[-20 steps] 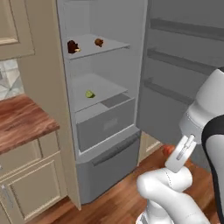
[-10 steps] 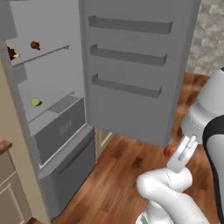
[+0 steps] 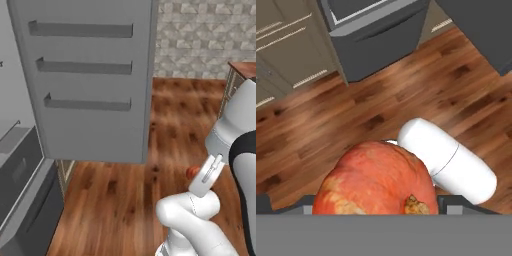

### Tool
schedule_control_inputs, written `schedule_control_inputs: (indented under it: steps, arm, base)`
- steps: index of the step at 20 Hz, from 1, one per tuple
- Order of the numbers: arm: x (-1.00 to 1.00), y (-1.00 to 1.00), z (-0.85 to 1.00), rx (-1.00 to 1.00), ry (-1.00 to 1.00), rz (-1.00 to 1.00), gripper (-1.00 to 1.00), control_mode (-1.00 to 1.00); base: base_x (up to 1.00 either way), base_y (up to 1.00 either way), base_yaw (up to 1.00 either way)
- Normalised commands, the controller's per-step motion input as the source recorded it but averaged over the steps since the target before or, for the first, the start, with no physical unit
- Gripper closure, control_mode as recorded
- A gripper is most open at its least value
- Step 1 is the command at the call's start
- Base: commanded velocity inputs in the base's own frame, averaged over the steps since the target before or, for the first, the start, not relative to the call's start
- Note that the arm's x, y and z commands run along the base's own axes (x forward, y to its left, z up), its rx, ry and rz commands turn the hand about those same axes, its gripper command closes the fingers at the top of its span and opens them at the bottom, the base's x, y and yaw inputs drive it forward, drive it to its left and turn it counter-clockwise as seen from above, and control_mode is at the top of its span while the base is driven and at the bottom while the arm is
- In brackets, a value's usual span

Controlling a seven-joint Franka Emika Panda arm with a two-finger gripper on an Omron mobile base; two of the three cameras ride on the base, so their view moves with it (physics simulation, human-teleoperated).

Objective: Gather the squash and lemon wedge from the fridge and place them on a tray on the dining counter. Then gather the steak and chicken drumstick from the fridge and place them on the other tray.

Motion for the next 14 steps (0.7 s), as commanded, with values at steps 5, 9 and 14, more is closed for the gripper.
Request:
schedule_control_inputs:
  steps: [5,9,14]
  arm:
    - [0.00,0.00,0.00,0.00,0.00,0.00,1.00,1.00]
    - [0.00,0.00,0.00,0.00,0.00,0.00,1.00,1.00]
    - [0.00,0.00,0.00,0.00,0.00,0.00,1.00,1.00]
  base:
    - [0.00,-0.07,-0.51]
    - [0.02,-0.31,-0.45]
    - [0.02,-0.41,-0.39]
